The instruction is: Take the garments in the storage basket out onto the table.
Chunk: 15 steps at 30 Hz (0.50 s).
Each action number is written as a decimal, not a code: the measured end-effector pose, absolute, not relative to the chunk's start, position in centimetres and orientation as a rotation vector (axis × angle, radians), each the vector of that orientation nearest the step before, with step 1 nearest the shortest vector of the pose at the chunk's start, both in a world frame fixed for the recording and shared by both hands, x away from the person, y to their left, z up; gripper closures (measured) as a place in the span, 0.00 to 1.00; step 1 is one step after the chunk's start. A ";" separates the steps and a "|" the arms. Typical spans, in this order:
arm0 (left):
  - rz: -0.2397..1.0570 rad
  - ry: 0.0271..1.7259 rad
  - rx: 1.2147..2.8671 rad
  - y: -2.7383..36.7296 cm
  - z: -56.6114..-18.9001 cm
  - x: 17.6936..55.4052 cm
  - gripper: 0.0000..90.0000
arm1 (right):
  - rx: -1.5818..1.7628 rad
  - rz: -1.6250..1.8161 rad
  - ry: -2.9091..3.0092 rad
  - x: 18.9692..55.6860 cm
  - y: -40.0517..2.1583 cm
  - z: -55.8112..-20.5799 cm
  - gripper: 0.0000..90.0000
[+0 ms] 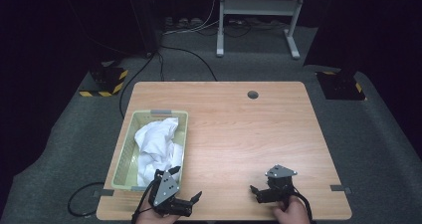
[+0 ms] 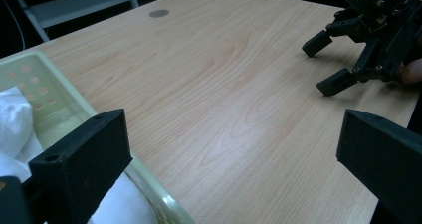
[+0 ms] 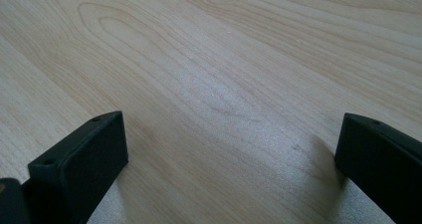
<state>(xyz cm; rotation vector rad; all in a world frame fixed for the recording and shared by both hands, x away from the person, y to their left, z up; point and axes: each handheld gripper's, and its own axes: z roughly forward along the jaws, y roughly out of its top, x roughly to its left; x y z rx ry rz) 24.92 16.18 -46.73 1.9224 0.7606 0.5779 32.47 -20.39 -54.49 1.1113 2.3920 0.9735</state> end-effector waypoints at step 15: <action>0.633 0.820 1.888 18.7 -46.0 24.9 0.01 | 1.114 0.972 2.393 32.5 -20.4 -54.5 0.00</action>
